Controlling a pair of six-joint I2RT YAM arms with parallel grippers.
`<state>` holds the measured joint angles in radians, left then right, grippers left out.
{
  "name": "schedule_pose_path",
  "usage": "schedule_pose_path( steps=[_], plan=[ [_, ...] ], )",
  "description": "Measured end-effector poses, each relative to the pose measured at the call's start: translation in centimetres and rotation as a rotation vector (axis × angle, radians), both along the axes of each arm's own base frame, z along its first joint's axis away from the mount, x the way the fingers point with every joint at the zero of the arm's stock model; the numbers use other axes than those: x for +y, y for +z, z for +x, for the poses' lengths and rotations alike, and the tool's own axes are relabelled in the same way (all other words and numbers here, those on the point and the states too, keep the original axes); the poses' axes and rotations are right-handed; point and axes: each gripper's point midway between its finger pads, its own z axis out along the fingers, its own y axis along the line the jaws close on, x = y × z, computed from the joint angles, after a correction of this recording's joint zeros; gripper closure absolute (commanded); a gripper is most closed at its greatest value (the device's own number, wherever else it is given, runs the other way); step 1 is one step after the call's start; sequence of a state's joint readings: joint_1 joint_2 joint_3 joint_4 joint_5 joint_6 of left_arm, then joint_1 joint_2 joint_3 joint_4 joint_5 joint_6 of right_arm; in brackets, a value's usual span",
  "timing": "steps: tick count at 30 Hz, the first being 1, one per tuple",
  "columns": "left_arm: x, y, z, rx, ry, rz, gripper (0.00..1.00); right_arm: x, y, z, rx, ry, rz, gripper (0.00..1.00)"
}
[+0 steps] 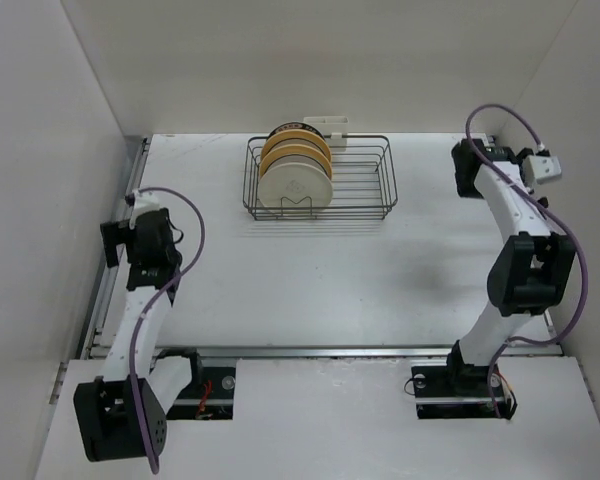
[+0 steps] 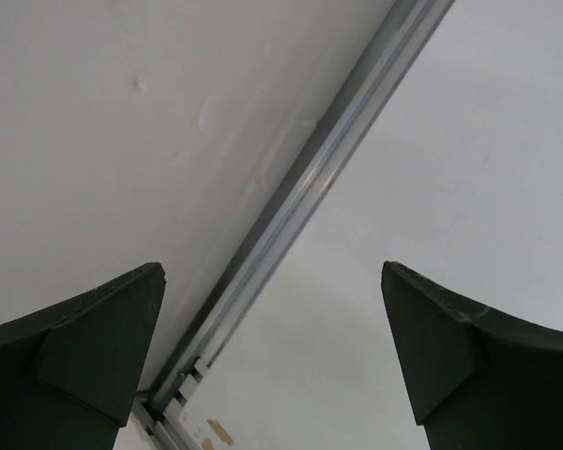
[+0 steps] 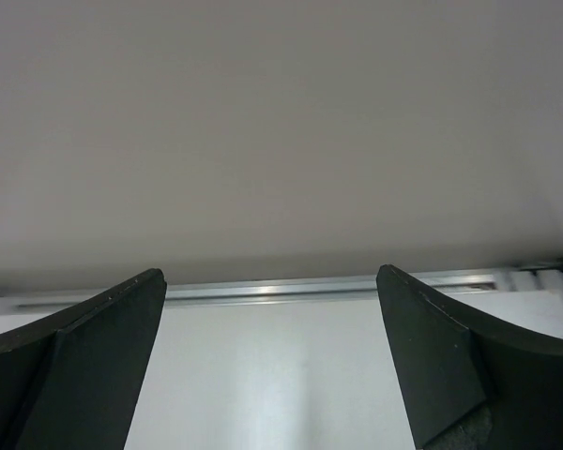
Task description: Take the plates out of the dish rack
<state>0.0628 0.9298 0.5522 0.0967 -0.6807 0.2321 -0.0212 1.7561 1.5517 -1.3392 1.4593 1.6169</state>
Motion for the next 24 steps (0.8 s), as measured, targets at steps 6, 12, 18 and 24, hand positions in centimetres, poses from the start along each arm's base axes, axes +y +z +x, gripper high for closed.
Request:
schedule_pose_path(
  steps=[6, 12, 18, 24],
  plan=[
    [-2.1, 13.2, 8.2, -0.031, -0.156, -0.022, 0.00, 7.9, 10.8, 6.1, -0.130, 0.244, -0.008, 0.00],
    [-9.4, 19.1, 16.2, 0.127, -0.537, -0.126, 0.00, 21.1, 7.1, 14.1, 0.188, 0.987, 0.215, 0.00],
    [-16.2, 13.8, 16.9, 0.313, -0.826, -0.382, 0.03, 33.2, 5.3, 14.3, 0.249, 1.834, 0.227, 0.19],
    [-20.5, 7.2, 16.7, 0.445, -0.909, -0.647, 0.19, 43.3, 7.4, 14.3, 0.305, 2.264, 0.039, 0.28]
  ],
)
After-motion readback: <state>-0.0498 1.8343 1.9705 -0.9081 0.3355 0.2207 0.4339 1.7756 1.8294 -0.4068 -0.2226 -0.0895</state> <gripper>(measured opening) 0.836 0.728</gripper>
